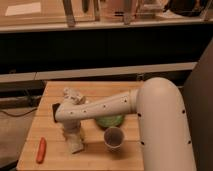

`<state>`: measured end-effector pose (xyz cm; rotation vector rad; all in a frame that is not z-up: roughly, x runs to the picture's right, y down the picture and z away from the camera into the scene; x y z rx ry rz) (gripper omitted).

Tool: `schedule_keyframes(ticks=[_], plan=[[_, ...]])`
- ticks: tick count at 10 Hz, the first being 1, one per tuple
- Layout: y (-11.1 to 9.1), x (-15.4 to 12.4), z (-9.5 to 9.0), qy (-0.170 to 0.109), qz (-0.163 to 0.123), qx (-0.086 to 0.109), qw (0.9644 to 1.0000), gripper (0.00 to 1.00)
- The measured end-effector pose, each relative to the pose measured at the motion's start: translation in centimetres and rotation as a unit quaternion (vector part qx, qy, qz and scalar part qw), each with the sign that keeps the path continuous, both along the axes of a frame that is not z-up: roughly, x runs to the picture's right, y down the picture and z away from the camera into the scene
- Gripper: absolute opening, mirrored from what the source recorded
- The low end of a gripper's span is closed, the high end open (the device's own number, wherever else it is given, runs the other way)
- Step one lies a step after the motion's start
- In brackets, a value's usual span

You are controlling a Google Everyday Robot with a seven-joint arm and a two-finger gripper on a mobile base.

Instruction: Place the white sponge in the ceramic bowl

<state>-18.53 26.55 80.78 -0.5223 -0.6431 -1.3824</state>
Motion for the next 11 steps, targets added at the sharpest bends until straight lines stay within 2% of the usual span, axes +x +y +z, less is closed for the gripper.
schedule_keyframes(ticks=[2,4,7,8,10,11], plan=[[0.0,0.0,0.0,0.0,0.0,-0.001,1.0,0.15],[-0.1,0.0,-0.2,0.0,0.0,-0.001,1.0,0.01],[-0.3,-0.2,-0.5,-0.004,-0.001,0.0,1.0,0.0],[-0.9,-0.6,-1.3,-0.008,-0.002,0.002,1.0,0.0],[-2.3,-1.0,-2.9,-0.017,0.004,0.0,0.9998,0.0],[-4.9,-1.7,-4.9,-0.039,0.024,-0.007,0.9989,0.0]])
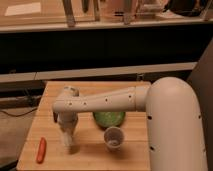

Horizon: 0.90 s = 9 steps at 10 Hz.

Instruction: Place the white sponge in the ceramic bowl

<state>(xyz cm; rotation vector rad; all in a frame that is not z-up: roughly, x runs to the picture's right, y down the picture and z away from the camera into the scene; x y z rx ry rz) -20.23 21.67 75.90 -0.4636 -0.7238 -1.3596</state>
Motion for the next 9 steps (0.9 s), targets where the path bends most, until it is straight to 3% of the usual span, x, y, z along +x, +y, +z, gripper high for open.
schedule_keyframes(ticks=[4,9], plan=[[-2.3,-0.6,-0.7,-0.033,0.066,-0.041,0.9964,0.0],[-3.7,-1.3,-2.0,-0.053,0.102,-0.056,0.9918,0.0]])
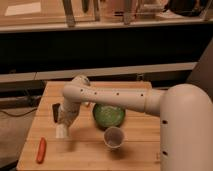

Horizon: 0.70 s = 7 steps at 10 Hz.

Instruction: Place the white sponge in the ceramic bowl

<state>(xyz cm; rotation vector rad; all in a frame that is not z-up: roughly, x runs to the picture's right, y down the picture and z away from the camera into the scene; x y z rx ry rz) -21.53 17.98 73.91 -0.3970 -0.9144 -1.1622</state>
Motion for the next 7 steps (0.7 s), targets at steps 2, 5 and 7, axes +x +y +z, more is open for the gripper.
schedule_keyframes(ticks=[2,5,7], plan=[[-0.3,-0.6,-0.8,-0.007,0.002,0.002,1.0,0.0],[-0.8,-0.9,-1.6,-0.012,0.002,0.009,0.9999,0.0],[-1.2,-1.1,-2.0,-0.014,0.002,0.014,0.9998,0.0]])
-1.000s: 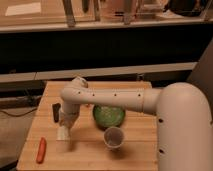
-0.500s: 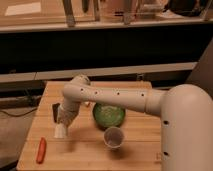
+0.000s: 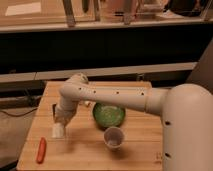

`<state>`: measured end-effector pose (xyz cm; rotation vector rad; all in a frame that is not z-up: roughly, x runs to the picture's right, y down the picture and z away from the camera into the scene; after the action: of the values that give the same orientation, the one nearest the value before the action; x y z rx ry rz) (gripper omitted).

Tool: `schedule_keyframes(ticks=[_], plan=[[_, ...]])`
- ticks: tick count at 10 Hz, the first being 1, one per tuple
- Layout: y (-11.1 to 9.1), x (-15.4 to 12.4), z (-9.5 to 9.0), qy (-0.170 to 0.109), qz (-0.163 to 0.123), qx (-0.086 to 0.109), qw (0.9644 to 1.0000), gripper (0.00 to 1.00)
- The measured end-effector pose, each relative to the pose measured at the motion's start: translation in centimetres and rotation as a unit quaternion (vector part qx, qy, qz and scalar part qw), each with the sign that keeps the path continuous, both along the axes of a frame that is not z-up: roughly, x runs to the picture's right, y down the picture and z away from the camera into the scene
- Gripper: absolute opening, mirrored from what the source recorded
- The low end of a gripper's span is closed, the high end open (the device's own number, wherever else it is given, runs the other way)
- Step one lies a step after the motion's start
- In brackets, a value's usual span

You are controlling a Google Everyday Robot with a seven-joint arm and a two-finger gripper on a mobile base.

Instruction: Place the white sponge in the ceramic bowl

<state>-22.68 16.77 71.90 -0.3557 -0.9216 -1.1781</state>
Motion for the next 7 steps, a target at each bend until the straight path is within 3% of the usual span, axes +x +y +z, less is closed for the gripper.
schedule_keyframes(ticks=[7], plan=[[-1.6,0.0,-1.3,-0.003,0.003,0.023,0.9997,0.0]])
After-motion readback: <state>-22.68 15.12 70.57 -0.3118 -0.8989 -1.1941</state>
